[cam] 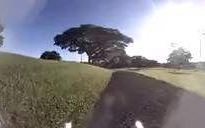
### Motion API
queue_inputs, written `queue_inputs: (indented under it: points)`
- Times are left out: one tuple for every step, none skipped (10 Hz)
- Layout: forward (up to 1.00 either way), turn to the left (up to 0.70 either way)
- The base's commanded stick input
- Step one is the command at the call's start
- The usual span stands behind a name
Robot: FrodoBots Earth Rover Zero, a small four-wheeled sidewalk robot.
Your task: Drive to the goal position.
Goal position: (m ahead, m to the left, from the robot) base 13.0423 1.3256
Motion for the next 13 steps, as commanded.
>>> queue_inputs:
  points:
    - [0.7,-0.14]
    - [0.7,-0.14]
    - [0.7,-0.14]
    - [0.7,-0.14]
    - [0.7,-0.14]
    - [0.7,-0.14]
    - [0.7,-0.14]
    - [0.7,-0.14]
    - [0.7,-0.02]
    - [0.7,0.0]
    - [0.7,0.0]
    - [0.7,0.0]
    - [0.7,0.0]
